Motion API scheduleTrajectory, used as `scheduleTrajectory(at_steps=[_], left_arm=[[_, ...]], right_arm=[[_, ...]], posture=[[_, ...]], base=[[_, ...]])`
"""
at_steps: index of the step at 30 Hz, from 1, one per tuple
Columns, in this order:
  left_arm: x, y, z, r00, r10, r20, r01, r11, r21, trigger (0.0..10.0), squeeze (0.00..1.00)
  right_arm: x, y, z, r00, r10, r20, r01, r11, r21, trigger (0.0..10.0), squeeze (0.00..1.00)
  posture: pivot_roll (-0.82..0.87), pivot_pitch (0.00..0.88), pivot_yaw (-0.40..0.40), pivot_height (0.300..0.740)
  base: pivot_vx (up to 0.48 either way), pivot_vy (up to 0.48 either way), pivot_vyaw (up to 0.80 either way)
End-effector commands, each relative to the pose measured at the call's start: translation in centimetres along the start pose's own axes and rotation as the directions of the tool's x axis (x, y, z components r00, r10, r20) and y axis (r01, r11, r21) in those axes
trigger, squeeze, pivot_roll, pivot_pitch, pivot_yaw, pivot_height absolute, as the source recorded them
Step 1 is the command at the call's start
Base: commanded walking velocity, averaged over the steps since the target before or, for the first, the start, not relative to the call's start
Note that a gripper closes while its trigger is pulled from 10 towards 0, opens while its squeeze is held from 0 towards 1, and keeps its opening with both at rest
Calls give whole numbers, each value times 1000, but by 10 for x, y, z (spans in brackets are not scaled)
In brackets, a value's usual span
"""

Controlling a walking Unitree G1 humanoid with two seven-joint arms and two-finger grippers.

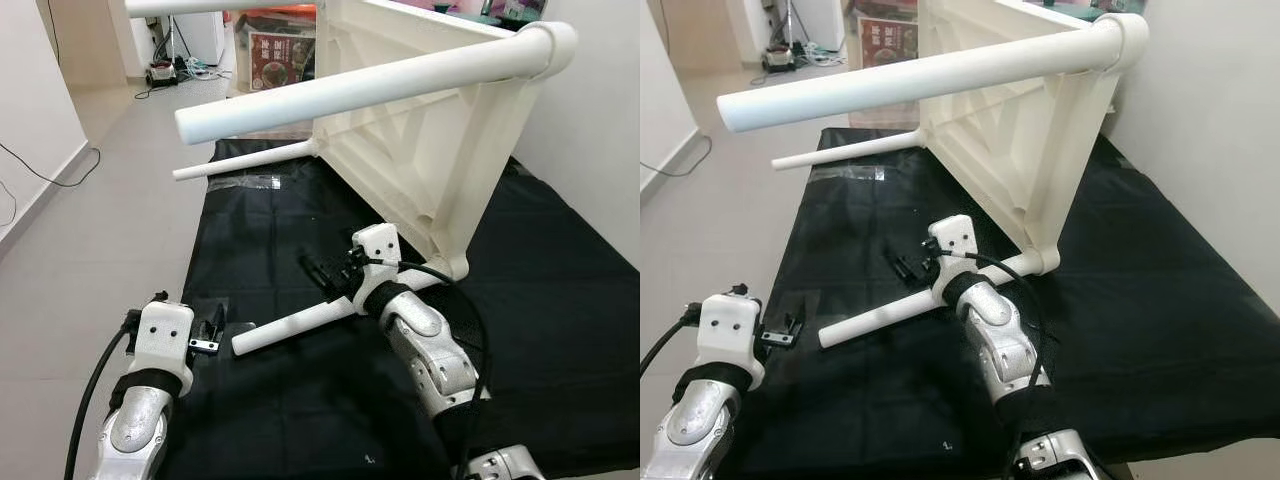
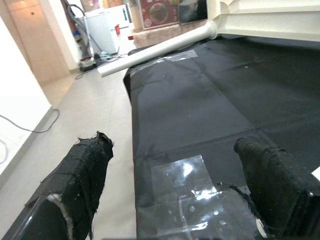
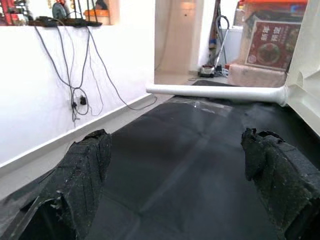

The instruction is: Building children table

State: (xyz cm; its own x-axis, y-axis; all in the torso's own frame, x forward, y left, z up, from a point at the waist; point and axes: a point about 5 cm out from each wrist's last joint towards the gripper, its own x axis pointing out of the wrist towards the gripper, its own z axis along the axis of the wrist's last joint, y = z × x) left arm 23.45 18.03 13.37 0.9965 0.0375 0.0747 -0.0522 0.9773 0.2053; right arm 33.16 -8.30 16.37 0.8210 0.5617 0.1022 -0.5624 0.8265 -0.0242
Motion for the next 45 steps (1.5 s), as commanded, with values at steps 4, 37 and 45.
scheduleTrajectory(at_steps=[4, 37, 45], left_arm=[[-1, -5, 0, 1000, -7, 4, 7, 1000, -5, 10000, 0], [7, -4, 1, 999, 26, 25, -25, 999, -44, 10000, 0], [5, -1, -2, 999, 47, 14, -46, 998, -48, 10000, 0]], right_arm=[[-2, -6, 4, 1000, -24, 10, 24, 1000, -3, 10000, 0], [-30, -34, 11, 990, 142, -20, -142, 989, -35, 10000, 0], [-32, -42, 6, 993, 108, -53, -110, 993, -34, 10000, 0]], posture=[[54, 0, -68, 740], [45, 0, -59, 740], [41, 0, -62, 740]], base=[[0, -120, 0], [0, -192, 0], [0, 0, 0]])
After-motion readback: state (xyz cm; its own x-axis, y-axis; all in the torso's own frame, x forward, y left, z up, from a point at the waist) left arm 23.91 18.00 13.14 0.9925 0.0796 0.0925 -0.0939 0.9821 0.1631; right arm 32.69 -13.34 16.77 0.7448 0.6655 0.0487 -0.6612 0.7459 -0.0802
